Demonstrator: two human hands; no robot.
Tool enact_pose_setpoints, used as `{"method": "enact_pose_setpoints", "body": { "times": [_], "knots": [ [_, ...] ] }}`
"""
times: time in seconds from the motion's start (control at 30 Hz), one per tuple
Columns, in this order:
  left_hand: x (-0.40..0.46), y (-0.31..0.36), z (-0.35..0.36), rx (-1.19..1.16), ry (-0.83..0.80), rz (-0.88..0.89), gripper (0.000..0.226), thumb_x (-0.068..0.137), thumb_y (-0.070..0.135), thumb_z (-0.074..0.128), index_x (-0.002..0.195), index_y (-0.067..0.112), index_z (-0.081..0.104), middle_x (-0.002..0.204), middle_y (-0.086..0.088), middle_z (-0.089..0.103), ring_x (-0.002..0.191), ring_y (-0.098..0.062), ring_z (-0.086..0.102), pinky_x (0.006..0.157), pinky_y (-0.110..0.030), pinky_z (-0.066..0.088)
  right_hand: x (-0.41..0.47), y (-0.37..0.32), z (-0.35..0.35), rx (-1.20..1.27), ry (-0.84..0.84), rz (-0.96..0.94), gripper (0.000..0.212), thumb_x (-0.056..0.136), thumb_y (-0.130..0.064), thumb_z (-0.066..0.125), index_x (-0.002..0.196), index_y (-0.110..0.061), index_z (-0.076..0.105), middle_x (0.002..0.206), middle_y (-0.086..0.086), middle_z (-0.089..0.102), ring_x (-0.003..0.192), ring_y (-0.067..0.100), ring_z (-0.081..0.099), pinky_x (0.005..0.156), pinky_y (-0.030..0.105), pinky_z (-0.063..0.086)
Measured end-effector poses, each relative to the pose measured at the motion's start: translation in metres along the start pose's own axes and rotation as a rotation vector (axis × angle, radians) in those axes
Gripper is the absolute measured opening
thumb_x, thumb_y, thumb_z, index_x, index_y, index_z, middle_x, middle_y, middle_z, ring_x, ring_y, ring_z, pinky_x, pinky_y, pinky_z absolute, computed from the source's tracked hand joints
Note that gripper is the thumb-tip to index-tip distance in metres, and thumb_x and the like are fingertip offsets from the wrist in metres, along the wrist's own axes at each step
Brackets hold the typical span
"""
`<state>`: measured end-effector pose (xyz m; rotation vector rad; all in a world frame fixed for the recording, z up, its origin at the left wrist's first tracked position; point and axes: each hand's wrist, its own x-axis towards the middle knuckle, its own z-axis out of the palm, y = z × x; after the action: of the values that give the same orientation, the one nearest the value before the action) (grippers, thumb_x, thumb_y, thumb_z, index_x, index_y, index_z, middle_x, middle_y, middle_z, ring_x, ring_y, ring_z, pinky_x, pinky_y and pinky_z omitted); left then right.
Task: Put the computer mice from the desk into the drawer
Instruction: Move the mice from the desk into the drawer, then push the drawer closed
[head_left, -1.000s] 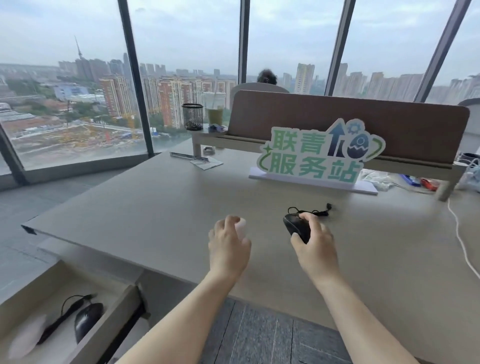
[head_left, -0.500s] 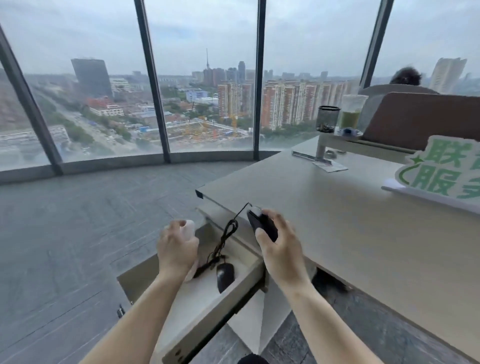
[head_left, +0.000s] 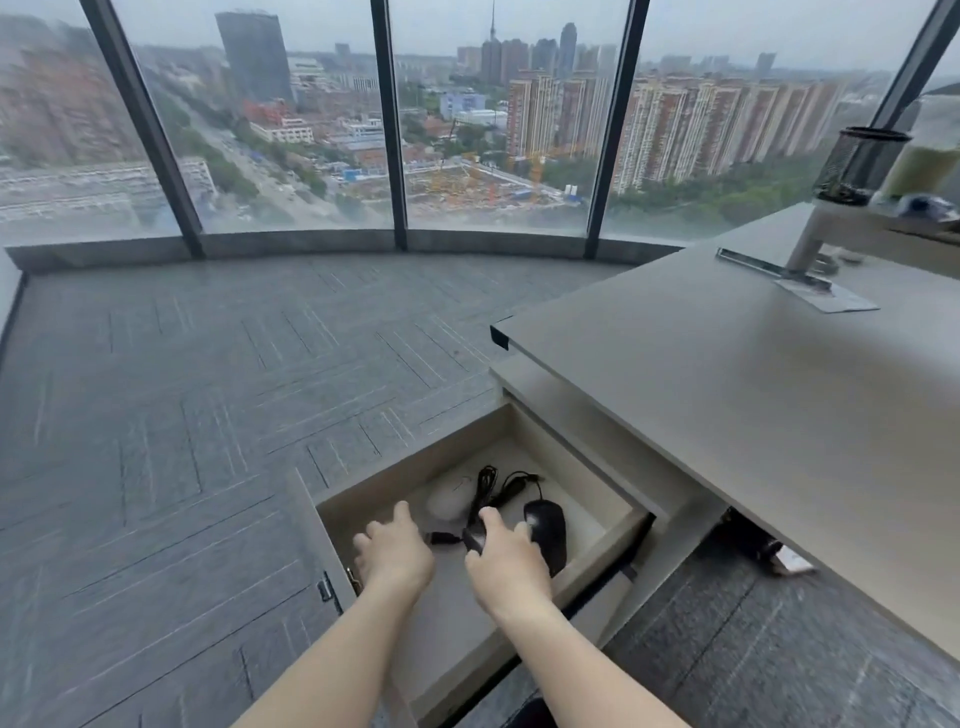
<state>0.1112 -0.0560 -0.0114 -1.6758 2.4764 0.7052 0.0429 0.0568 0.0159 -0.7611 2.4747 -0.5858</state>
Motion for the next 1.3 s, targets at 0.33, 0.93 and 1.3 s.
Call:
{"method": "enact_pose_setpoints", "body": {
  "times": [0.33,0.93,1.3],
  "knots": [
    [0.022,-0.005,0.025,0.089,-0.156,-0.094,0.047,0.086,0.018,0.054,0.13,0.015,0.038,0.135,-0.018,0.035,0.124,-0.039,0.038,0.097,-0.043,0.043,0.027,0.006,0.029,-0.284,-0.195,0.119,0.056,0.088,-0.016,0.053,0.14,-0.02,0.031,0.137,0.018,0.04,0.114,0.033,0.056,0.082,0.038,0.049],
    [-0.073,-0.086,-0.049,-0.897,0.397,-0.092,0.039,0.094,0.023,0.043,0.13,0.011,0.051,0.121,-0.01,0.06,0.106,-0.028,0.056,0.088,-0.04,0.044,-0.122,0.05,0.03,0.273,0.013,-0.389,0.052,0.074,-0.077,0.052,0.087,-0.026,0.055,0.087,-0.01,0.059,0.081,0.007,0.056,0.07,0.022,0.046],
    [-0.116,-0.078,-0.002,-1.446,-0.06,-0.181,0.036,0.099,0.035,0.033,0.117,0.017,0.059,0.101,0.0,0.067,0.094,-0.017,0.062,0.081,-0.034,0.049,-0.14,0.061,0.064,0.158,0.026,-0.327,0.041,0.075,-0.062,0.066,0.095,-0.032,0.046,0.102,-0.012,0.056,0.093,0.01,0.056,0.073,0.029,0.049]
  ]
}}
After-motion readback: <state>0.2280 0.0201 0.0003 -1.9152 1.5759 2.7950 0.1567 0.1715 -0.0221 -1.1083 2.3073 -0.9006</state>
